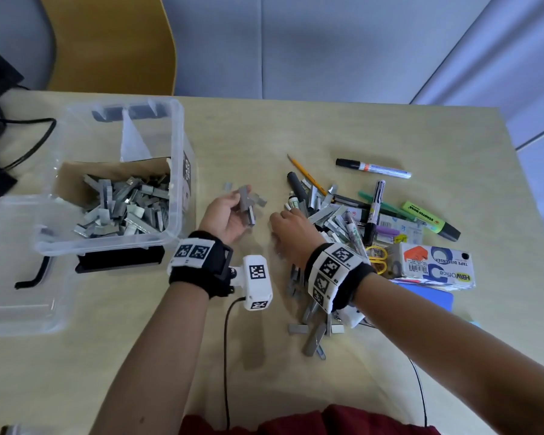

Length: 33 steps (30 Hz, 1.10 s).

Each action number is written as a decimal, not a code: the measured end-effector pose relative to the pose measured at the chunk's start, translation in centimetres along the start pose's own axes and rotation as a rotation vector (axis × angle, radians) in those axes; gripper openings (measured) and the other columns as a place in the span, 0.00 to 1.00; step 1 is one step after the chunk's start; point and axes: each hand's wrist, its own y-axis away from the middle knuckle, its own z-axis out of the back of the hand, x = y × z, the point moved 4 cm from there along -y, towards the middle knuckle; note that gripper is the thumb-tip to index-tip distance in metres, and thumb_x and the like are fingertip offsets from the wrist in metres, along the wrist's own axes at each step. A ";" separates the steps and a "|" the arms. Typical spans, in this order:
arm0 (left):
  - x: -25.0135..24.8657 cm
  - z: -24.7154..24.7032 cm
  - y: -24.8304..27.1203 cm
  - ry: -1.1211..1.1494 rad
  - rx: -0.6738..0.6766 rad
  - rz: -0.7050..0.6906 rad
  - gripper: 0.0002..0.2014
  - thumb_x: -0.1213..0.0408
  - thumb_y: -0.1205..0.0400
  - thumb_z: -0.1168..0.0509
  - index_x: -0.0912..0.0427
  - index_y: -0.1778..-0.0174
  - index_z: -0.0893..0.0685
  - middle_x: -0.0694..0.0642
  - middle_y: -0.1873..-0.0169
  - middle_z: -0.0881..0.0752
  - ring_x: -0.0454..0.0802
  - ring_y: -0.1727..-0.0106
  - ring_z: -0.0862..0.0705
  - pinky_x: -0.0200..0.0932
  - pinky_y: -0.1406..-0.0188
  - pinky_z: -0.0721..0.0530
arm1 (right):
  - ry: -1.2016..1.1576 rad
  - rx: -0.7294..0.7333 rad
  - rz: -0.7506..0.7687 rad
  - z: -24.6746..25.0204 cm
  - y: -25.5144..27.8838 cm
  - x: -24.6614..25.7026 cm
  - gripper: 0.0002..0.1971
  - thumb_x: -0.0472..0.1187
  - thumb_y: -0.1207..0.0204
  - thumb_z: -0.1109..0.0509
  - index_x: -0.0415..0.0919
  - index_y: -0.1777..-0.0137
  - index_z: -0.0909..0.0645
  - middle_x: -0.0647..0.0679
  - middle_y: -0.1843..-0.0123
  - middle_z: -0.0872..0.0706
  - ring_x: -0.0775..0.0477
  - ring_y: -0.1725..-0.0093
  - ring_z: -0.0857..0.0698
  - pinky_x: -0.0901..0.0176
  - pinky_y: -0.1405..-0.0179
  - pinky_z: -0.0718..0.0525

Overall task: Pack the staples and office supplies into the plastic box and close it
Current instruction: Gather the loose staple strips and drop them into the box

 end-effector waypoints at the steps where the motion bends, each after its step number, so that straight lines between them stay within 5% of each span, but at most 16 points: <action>1: 0.4 0.2 0.6 0.127 0.020 0.041 0.15 0.68 0.13 0.52 0.64 0.57 0.21 0.56 0.73 0.19 0.48 0.72 0.21 0.35 0.76 0.22 | -0.048 0.009 -0.010 0.2 0.1 0.0 0.07 0.29 0.24 0.41 0.33 0.47 0.26 0.37 0.46 0.20 0.39 0.43 0.24 0.54 0.48 0.28; 4: 1.7 1.2 1.1 0.315 0.015 0.101 0.17 0.61 0.13 0.53 0.63 0.62 0.24 0.56 0.73 0.23 0.49 0.72 0.24 0.37 0.73 0.26 | -0.272 -0.051 -0.118 1.1 0.5 -0.8 0.05 0.32 0.26 0.36 0.35 0.51 0.26 0.41 0.52 0.19 0.42 0.51 0.22 0.55 0.53 0.24; 7: 2.6 2.4 1.3 0.257 -0.060 0.105 0.21 0.52 0.13 0.51 0.58 0.68 0.28 0.53 0.81 0.23 0.45 0.83 0.24 0.28 0.83 0.28 | -0.540 -0.165 -0.200 2.2 1.0 -1.1 0.07 0.32 0.30 0.32 0.37 0.52 0.24 0.45 0.56 0.18 0.47 0.55 0.20 0.61 0.56 0.22; 15: 3.5 2.4 3.2 0.110 -0.098 0.175 0.20 0.52 0.13 0.47 0.58 0.69 0.28 0.53 0.81 0.23 0.45 0.83 0.24 0.30 0.84 0.29 | -0.719 -0.184 -0.099 4.8 0.9 3.3 0.07 0.32 0.28 0.30 0.35 0.51 0.17 0.56 0.67 0.20 0.56 0.65 0.20 0.72 0.62 0.22; 18: 3.1 3.3 3.3 0.044 -0.040 0.218 0.21 0.50 0.13 0.50 0.57 0.69 0.30 0.50 0.87 0.26 0.43 0.89 0.29 0.25 0.89 0.35 | -0.562 -0.267 -0.164 6.1 0.0 1.7 0.10 0.30 0.27 0.36 0.33 0.49 0.16 0.47 0.57 0.14 0.46 0.52 0.17 0.62 0.52 0.21; 23: 2.8 5.1 3.5 -0.054 -0.023 0.240 0.21 0.50 0.13 0.52 0.56 0.70 0.31 0.49 0.88 0.28 0.42 0.90 0.32 0.24 0.90 0.39 | -0.025 0.090 -0.024 3.4 -0.5 0.5 0.19 0.29 0.26 0.37 0.40 0.35 0.22 0.44 0.39 0.19 0.44 0.36 0.22 0.56 0.35 0.25; 26: 2.7 5.7 3.6 -0.090 -0.059 0.232 0.20 0.51 0.13 0.51 0.57 0.69 0.30 0.49 0.88 0.27 0.42 0.90 0.31 0.25 0.90 0.38 | 0.117 0.131 0.009 2.0 -0.6 1.1 0.17 0.29 0.24 0.40 0.39 0.36 0.23 0.42 0.40 0.22 0.41 0.39 0.20 0.48 0.41 0.21; 33: 2.4 5.8 3.2 -0.151 -0.099 0.192 0.19 0.55 0.14 0.51 0.59 0.69 0.31 0.53 0.88 0.25 0.45 0.90 0.29 0.24 0.89 0.39 | 0.006 0.002 -0.075 1.8 -1.1 1.6 0.11 0.32 0.28 0.34 0.33 0.47 0.17 0.39 0.44 0.17 0.40 0.43 0.19 0.60 0.49 0.27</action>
